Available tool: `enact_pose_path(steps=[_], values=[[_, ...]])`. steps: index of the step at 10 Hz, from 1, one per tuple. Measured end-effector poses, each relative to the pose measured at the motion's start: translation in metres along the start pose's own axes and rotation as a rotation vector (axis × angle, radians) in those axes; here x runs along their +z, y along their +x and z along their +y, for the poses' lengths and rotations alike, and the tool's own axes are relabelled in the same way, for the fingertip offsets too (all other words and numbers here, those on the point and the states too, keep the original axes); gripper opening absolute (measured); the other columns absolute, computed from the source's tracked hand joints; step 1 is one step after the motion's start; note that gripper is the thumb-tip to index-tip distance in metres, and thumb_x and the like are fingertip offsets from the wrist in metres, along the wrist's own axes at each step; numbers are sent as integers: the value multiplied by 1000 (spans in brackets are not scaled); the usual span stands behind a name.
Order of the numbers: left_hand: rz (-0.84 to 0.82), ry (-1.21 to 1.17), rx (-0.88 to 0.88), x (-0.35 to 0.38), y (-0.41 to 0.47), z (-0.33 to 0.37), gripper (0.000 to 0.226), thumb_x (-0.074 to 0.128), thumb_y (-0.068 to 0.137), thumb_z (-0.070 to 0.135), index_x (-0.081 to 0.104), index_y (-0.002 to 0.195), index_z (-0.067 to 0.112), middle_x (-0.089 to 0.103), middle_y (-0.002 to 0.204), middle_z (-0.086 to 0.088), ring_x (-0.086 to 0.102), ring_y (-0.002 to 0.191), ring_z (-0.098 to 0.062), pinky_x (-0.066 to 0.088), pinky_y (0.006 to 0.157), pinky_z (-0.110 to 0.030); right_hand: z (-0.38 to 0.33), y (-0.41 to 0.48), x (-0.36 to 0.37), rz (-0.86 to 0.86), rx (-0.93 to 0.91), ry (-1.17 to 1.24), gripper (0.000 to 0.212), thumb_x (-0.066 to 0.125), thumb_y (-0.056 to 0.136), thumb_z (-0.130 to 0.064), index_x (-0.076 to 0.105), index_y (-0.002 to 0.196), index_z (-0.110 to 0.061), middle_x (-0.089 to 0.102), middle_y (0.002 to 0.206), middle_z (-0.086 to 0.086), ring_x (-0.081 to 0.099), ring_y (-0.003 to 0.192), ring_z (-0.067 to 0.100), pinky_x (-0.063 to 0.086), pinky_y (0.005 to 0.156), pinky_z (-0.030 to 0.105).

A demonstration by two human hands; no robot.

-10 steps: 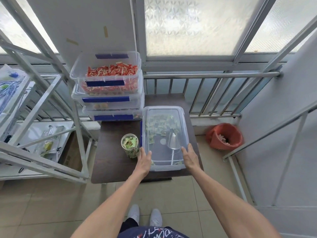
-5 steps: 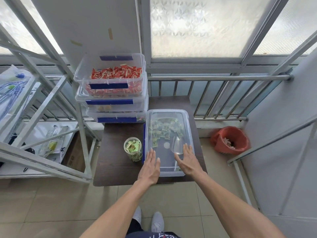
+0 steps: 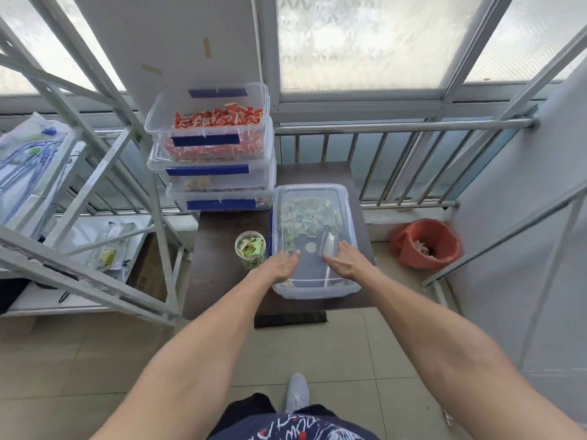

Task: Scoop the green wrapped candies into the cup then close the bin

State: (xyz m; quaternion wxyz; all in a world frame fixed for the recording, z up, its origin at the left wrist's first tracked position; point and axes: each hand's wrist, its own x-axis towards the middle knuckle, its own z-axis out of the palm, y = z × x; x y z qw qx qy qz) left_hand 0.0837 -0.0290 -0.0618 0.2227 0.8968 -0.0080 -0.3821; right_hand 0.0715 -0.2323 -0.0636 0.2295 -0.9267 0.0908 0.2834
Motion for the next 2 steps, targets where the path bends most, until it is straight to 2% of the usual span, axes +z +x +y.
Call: enact_pose_path(steps=[1,2], values=[[4,68,26,-17,-21,7,72,11,102,58,27,157,15,22,165,-7,22,152,-27,14,122,-39,-8,-14,-3,44,12,-1,72,45,92,-52,42,144,-2,45,147,17,46,131,33,40,104,41],[56,155,42,-17,-42,-2,68,13,103,51,35,153,11,30,162,-10,31,148,-29,22,120,-39,-9,-36,-2,28,62,-100,52,49,91,-37,58,129,-1,58,133,17,58,114,33,47,87,33]])
